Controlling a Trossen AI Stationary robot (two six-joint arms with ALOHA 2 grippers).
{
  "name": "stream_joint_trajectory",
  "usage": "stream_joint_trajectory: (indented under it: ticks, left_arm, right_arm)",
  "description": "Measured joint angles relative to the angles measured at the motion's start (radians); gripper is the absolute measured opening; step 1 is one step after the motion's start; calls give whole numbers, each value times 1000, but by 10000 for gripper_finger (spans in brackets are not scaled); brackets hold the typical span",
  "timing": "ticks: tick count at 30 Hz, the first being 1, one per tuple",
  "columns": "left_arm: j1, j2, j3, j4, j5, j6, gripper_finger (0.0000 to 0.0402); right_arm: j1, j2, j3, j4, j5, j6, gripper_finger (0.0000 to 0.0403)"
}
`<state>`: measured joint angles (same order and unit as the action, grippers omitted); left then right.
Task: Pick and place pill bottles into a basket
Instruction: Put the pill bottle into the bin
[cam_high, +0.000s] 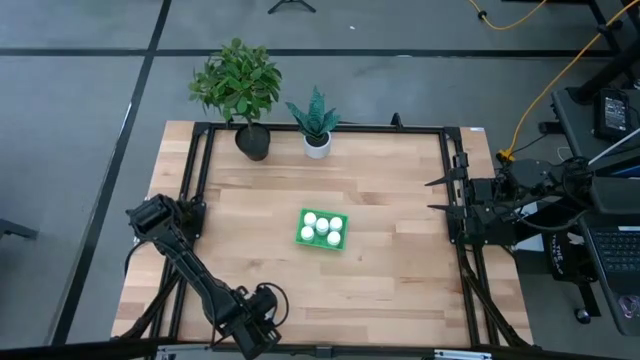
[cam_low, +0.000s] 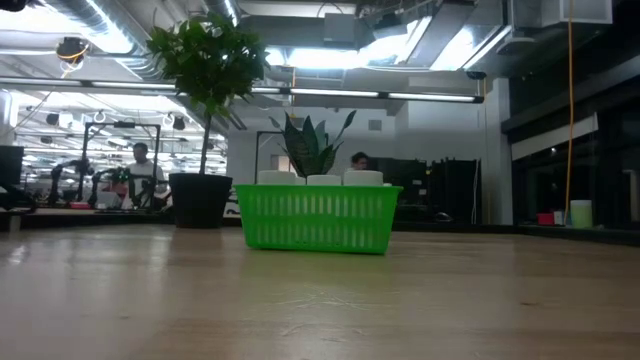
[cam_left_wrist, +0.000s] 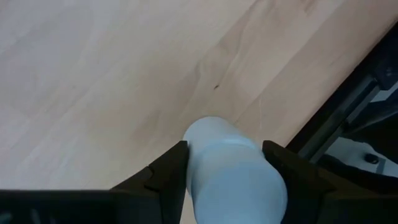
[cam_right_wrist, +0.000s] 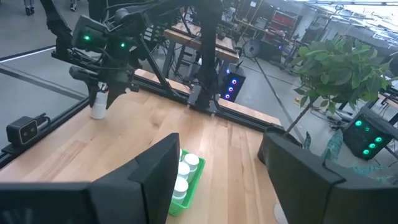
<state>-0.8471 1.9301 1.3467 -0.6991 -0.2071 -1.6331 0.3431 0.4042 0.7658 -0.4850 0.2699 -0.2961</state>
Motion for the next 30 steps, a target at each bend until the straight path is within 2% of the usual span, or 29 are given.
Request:
stream_joint_trajectory:
  ticks: [6, 12, 19, 24, 30]
  left_arm:
    - [29, -14, 62, -8, -84, 102, 178]
    - [96, -94, 137, -68, -189, 251, 178]
    - [223, -145, 246, -260, -143, 492, 178]
    - [329, -152, 323, -334, -129, 718, 178]
    - [465, -152, 363, -338, -99, 935, 178]
  right_arm:
    - [0, 0, 0, 0, 0, 0, 233]
    - [0, 0, 0, 0, 0, -13, 233]
    - [0, 0, 0, 1, 0, -31, 233]
    - [0, 0, 0, 1, 0, -28, 233]
    - [0, 0, 0, 1, 0, -22, 233]
